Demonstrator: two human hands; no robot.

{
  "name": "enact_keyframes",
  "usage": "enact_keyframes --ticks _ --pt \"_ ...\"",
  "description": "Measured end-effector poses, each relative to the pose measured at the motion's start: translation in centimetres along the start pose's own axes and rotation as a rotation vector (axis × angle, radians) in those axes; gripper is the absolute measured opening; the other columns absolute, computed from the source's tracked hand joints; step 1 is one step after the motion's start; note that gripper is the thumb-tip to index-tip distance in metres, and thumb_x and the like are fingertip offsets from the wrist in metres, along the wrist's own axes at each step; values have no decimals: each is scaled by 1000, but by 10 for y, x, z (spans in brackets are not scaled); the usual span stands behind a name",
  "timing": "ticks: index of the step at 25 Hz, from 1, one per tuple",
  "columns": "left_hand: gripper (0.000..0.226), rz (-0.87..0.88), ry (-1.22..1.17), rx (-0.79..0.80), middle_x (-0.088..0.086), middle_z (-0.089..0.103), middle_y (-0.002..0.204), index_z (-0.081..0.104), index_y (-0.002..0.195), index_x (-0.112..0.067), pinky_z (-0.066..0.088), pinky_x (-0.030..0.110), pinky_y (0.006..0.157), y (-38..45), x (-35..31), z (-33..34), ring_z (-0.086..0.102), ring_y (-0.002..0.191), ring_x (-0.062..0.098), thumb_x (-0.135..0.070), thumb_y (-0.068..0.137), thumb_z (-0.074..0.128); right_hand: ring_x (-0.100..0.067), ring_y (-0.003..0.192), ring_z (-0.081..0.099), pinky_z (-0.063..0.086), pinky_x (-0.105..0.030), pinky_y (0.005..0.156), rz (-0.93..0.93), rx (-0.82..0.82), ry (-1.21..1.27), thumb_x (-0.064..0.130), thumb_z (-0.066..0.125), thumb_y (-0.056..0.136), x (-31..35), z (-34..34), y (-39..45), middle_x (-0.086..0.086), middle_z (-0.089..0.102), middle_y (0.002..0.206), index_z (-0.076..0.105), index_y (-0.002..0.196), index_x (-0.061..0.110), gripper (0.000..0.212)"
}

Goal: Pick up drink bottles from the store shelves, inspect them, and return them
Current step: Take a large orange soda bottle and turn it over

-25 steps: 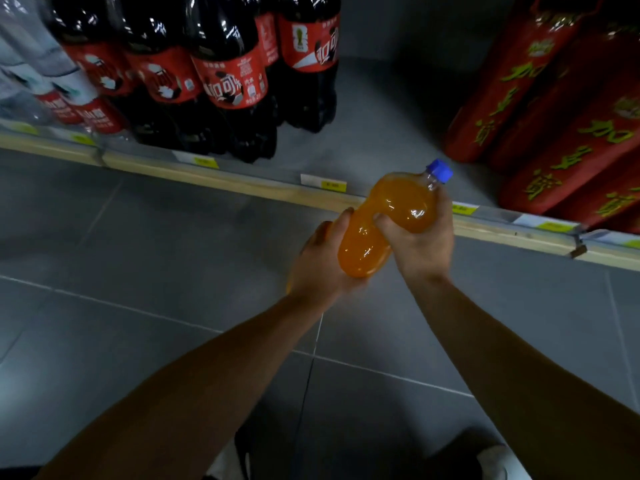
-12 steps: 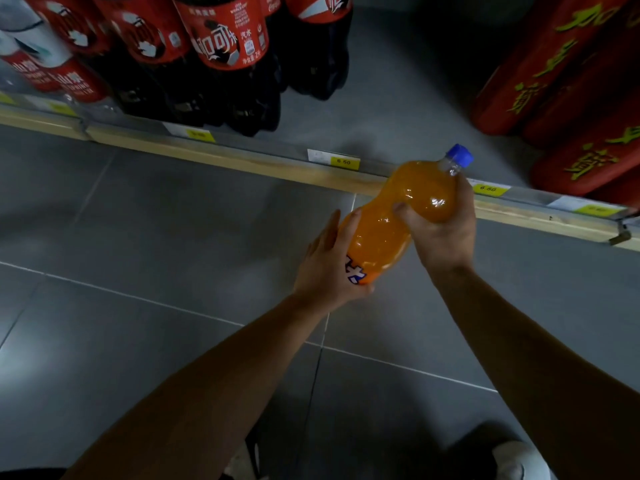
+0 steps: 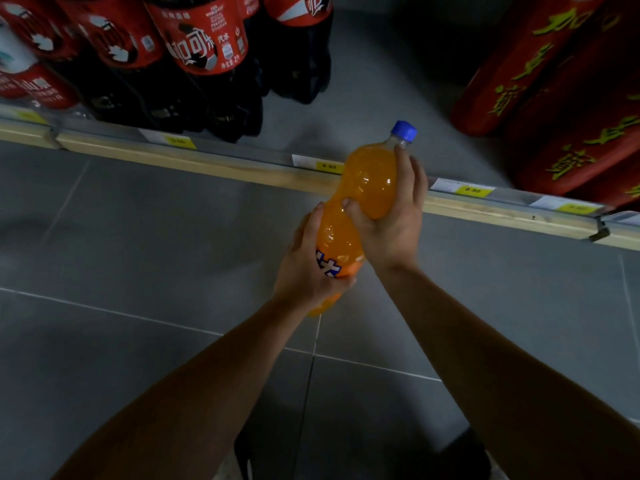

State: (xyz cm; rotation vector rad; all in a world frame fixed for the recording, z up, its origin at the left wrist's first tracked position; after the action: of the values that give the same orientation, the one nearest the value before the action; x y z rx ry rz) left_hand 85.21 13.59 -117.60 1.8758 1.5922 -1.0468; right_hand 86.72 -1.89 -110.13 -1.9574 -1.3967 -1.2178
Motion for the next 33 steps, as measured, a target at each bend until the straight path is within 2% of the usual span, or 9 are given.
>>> enact_keyframes --ticks 4,8,12,16,19,23,25,28,33 --pt "129 -58 -57 30 -3 37 152 1 151 -50 42 36 95 4 5 -4 43 130 15 -42 60 92 -26 139 32 36 -30 96 3 27 -13 28 80 81 4 8 6 -9 22 158 25 154 27 91" --pt "129 -91 -37 67 -1 39 149 5 153 -47 41 35 93 -4 1 -1 44 128 15 -40 59 92 -27 137 35 36 -30 94 62 22 -14 28 80 81 -2 3 3 -10 27 156 30 153 25 88" --pt "130 -177 -17 122 1 39 150 4 153 -48 47 46 98 -32 -30 -32 45 130 23 -38 58 94 -27 139 34 36 -32 97 138 75 -27 28 78 82 34 -18 -13 -8 27 157 29 154 27 87" --pt "131 -225 5 113 2 45 146 11 156 -40 44 35 92 -78 -105 -106 51 127 24 -37 55 95 -24 139 33 38 -31 100 195 98 -32 29 78 82 130 -66 -25 -4 28 157 29 153 30 86" --pt "129 -247 8 102 2 47 144 16 156 -36 49 40 94 -111 -177 -177 53 124 24 -37 54 96 -17 136 35 34 -20 91 223 107 -23 29 79 81 221 -111 -32 -1 30 156 30 152 33 86" --pt "129 -232 16 128 1 47 143 16 156 -36 44 32 88 -153 -284 -279 54 122 23 -38 54 95 -20 135 39 38 -28 93 229 76 -32 30 80 79 356 -183 -38 -1 33 156 33 151 32 86" --pt "128 -199 32 145 3 47 145 15 156 -35 46 34 89 -169 -326 -319 54 123 26 -39 55 95 -17 133 39 39 -29 93 229 46 -28 30 80 79 407 -211 -43 -2 33 156 34 152 30 86" --pt "128 -154 54 181 5 45 145 12 156 -36 51 46 94 -194 -391 -377 54 123 29 -38 57 94 -8 127 35 39 -28 91 244 -18 6 27 80 79 481 -256 -56 -2 33 155 35 150 29 84" --pt "130 -129 114 228 4 42 147 5 154 -43 50 50 98 -235 -461 -427 52 125 29 -37 58 93 -15 133 39 28 -3 84 218 -101 54 26 80 79 551 -316 -84 -2 37 153 38 149 26 82"
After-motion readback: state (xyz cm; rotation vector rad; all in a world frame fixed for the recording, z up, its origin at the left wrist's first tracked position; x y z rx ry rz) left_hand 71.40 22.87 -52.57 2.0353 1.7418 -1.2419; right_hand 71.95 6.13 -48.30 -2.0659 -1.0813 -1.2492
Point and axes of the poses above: each hand's wrist, its own y-axis towards the middle knuckle, its own z-axis out of the palm, x = y × z, the point moved 5 cm from there along y, towards the middle knuckle
